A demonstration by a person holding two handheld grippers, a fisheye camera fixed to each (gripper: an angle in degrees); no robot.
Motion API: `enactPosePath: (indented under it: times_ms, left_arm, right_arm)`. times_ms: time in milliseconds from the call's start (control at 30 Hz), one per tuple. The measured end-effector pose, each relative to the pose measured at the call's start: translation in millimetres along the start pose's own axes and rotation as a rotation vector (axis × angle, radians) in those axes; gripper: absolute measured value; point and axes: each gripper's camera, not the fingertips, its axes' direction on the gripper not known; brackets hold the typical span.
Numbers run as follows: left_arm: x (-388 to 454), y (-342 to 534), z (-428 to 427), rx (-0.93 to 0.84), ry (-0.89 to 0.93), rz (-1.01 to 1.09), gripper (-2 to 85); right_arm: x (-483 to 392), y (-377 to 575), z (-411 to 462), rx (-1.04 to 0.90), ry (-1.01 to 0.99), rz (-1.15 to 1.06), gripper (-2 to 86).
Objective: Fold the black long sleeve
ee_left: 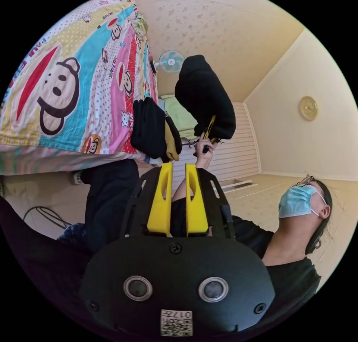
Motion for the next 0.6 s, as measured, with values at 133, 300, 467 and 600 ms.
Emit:
enactPosePath:
  times_ms: [133,300,467,600]
  left_arm:
    - [-10.6,-2.0,18.2,-0.040,-0.019,-0.033,6.1]
    - [-17.9,-14.1,32.6,-0.045,-0.113,-0.077,10.7]
    - [-20.2,-37.0,24.4,-0.013,-0.223,-0.065,10.9]
    - [-21.6,-68.1,17.6,0.010,-0.332,-0.051,10.9]
  right_arm:
    - [58.2,11.5,-52.8,0.116,0.181,0.144,8.6]
    - [161.4,137.3,-127.7,0.164,0.464,0.396,8.2]
    - [156.8,257.2,-152.5,0.253,0.549,0.344,3.0]
    - [132.0,273.1,-99.0,0.178,0.730,0.194,1.1]
